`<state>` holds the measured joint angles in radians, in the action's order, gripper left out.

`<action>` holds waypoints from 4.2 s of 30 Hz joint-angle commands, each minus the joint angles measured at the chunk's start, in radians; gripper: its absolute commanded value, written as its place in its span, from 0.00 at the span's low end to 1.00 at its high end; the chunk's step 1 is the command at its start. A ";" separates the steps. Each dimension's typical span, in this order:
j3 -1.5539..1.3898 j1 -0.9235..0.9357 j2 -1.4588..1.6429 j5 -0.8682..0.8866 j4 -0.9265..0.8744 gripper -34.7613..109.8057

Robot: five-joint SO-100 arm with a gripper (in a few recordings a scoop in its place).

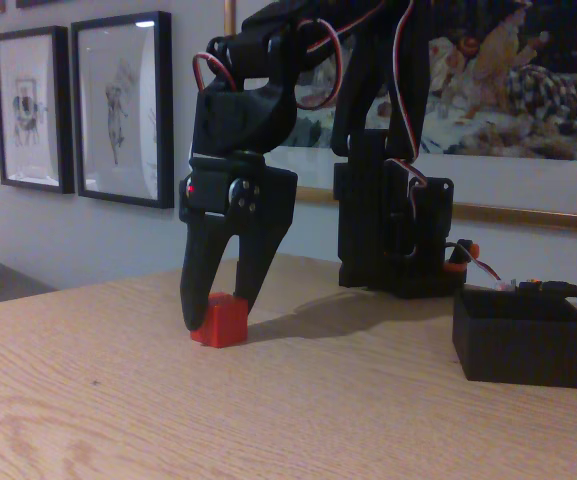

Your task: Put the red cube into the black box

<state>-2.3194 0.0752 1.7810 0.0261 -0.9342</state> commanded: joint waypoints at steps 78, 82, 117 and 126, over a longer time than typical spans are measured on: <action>0.000 0.756 0.445 -0.032 -0.229 0.35; 0.032 0.526 0.497 -0.012 -0.250 0.35; -0.437 -0.075 0.882 -0.037 -0.060 0.26; -0.428 -0.063 0.842 -0.031 -0.048 0.25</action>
<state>-2.7535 -0.0031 2.6185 0.0046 -0.9863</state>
